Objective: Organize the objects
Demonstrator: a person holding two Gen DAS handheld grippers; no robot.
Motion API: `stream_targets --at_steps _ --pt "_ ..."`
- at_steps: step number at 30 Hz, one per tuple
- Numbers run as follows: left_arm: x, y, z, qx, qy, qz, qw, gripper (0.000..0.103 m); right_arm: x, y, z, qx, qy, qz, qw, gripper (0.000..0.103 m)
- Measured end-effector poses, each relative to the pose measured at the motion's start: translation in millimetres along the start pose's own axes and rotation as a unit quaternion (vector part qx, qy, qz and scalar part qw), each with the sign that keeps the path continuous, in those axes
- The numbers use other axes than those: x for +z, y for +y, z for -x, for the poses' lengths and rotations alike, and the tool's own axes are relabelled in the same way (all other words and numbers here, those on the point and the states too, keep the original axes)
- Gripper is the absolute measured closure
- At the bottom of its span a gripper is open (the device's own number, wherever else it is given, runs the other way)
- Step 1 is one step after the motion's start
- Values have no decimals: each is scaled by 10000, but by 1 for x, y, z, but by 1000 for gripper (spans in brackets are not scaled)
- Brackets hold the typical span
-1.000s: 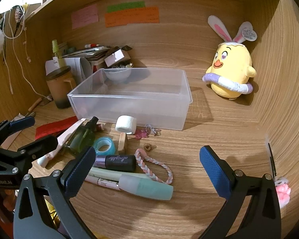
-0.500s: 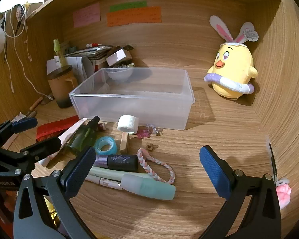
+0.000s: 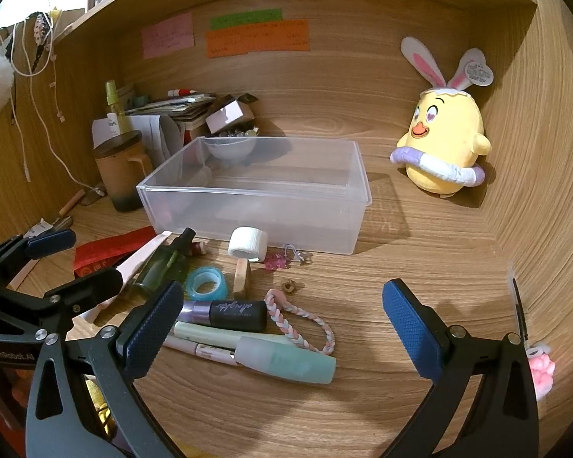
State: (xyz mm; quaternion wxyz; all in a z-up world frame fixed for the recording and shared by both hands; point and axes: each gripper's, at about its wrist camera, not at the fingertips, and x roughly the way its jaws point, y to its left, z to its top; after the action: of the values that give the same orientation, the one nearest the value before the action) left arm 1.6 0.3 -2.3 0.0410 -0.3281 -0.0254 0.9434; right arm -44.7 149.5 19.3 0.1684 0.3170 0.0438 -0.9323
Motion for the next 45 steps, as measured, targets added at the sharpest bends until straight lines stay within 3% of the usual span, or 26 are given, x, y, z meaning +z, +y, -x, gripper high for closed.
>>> stream_targets --at_steps 24,32,36,45 --pt "0 19 -13 -177 225 144 9995 0 4 0 -8 50 111 -74 9999 0" --pt "1 59 -16 168 168 251 9994 0 10 3 -28 2 253 -27 9997 0" --pt "1 84 -29 167 419 425 9981 22 15 5 -44 65 358 -75 9993 0" --pt "-15 123 -41 83 860 611 9944 22 24 17 -73 328 542 -55 9980 11"
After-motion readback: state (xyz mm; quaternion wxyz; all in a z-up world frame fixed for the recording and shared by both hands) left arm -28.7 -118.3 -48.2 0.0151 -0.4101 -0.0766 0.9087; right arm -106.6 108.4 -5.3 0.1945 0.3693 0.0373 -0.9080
